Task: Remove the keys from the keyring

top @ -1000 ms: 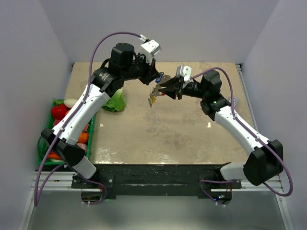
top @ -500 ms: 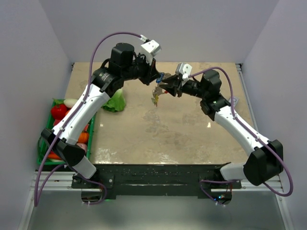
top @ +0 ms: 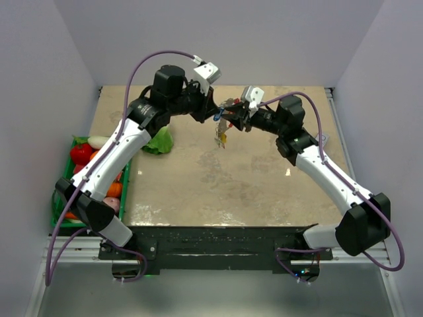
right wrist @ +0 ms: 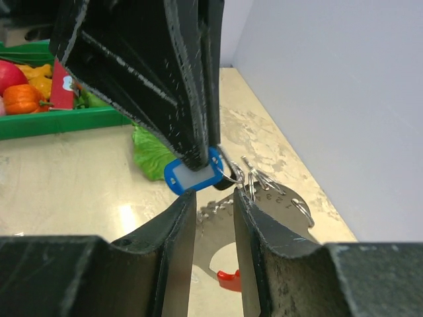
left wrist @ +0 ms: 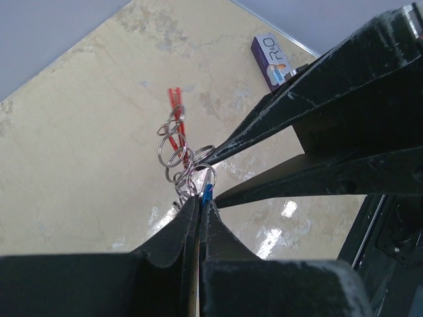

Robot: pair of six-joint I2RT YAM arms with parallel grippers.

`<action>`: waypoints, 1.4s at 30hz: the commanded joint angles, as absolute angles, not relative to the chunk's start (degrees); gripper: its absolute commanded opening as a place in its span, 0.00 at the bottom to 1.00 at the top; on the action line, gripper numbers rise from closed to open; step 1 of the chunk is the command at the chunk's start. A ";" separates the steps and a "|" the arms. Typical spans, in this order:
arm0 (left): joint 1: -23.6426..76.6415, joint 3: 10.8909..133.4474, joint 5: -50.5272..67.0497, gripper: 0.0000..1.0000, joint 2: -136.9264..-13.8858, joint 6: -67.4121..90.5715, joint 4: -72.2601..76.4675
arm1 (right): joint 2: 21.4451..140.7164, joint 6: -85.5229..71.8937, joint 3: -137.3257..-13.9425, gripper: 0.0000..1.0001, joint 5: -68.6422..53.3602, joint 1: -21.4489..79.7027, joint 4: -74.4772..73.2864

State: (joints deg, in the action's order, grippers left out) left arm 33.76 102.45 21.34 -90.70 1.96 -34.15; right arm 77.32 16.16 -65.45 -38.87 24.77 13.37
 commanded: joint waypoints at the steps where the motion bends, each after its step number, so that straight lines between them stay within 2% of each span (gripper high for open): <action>1: 32.00 99.24 26.27 0.00 -87.63 4.39 -31.21 | 77.34 18.89 -66.97 0.33 -36.04 24.87 14.94; 10: 29.71 97.03 34.62 0.00 -87.98 9.14 -27.77 | 79.01 20.04 -64.52 0.33 -38.23 25.31 16.35; 18: 27.95 94.66 40.07 0.00 -88.07 12.65 -25.05 | 76.55 25.22 -62.32 0.33 -44.47 25.23 11.78; 27: 26.28 92.73 44.65 0.00 -88.24 14.94 -22.41 | 77.61 23.82 -61.70 0.32 -43.51 25.31 12.75; 32: 24.52 90.00 44.48 0.00 -87.98 9.78 -22.59 | 75.59 19.96 -60.38 0.33 -42.63 19.80 12.13; 36: 24.17 87.54 43.17 0.00 -87.98 2.73 -23.11 | 72.51 23.70 -58.80 0.44 -40.09 15.39 6.17; 37: 24.17 86.84 40.20 0.00 -88.15 1.51 -23.38 | 72.34 25.47 -59.23 0.51 -36.51 15.03 3.80; 38: 24.17 86.66 38.51 0.00 -89.20 -2.16 -23.81 | 72.60 27.58 -59.67 0.53 -35.17 14.42 -2.31; 40: 24.17 85.70 32.82 0.00 -90.69 -4.82 -24.69 | 73.21 33.47 -59.86 0.60 -33.58 13.63 -6.84; 42: 23.47 84.99 30.07 0.00 -93.33 -7.82 -24.79 | 74.70 37.07 -58.81 0.63 -34.36 12.39 -9.75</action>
